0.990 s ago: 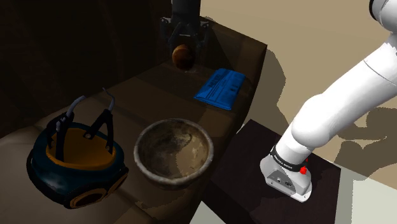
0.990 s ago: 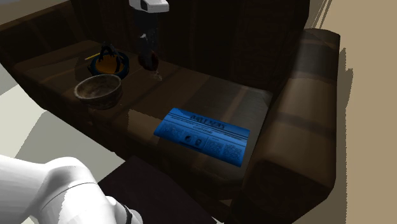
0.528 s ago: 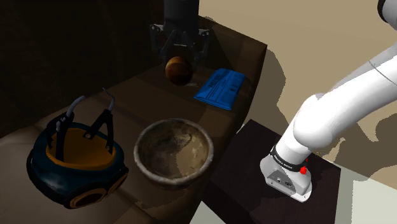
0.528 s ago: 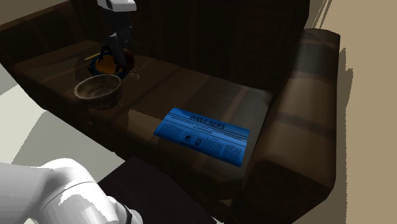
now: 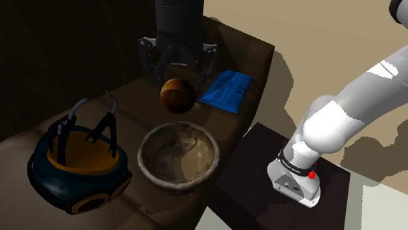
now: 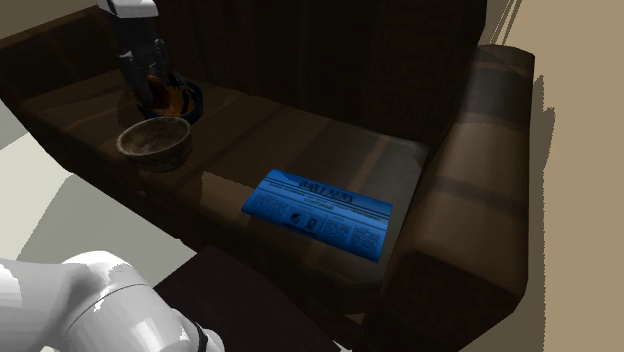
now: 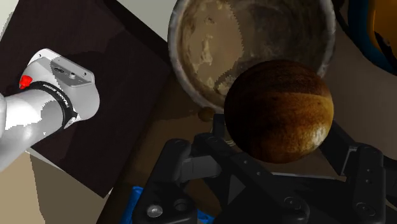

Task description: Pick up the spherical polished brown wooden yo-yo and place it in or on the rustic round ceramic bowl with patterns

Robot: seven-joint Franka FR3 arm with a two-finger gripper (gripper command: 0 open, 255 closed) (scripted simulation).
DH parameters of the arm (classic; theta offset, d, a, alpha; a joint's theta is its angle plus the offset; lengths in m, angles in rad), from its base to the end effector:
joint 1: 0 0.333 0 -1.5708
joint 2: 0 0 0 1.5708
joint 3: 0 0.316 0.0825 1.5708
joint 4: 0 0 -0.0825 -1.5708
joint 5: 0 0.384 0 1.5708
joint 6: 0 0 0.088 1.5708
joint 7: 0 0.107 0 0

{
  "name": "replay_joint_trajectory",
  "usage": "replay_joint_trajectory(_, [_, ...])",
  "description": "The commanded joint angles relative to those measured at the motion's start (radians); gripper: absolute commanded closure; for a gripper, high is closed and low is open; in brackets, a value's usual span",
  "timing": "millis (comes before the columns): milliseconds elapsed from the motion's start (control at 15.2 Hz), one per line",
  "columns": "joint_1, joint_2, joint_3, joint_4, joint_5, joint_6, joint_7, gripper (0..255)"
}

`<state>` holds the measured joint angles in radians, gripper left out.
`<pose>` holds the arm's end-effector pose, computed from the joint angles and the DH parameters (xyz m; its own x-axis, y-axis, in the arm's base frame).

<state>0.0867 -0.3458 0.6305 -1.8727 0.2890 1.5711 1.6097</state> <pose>0.3004 0.3628 0.6185 0.5982 -0.7967 -0.0869 -0.7984 -0.6018 0.0214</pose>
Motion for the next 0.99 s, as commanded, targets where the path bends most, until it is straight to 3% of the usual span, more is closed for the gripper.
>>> replay_joint_trajectory(0, [0.011,0.019,0.042,0.027,0.001,0.002,0.058,255])
replay_joint_trajectory(198, [0.026,0.044,0.102,0.059,0.000,0.009,0.135,255])
replay_joint_trajectory(924, [0.037,0.019,0.113,-0.106,0.023,0.152,0.108,255])
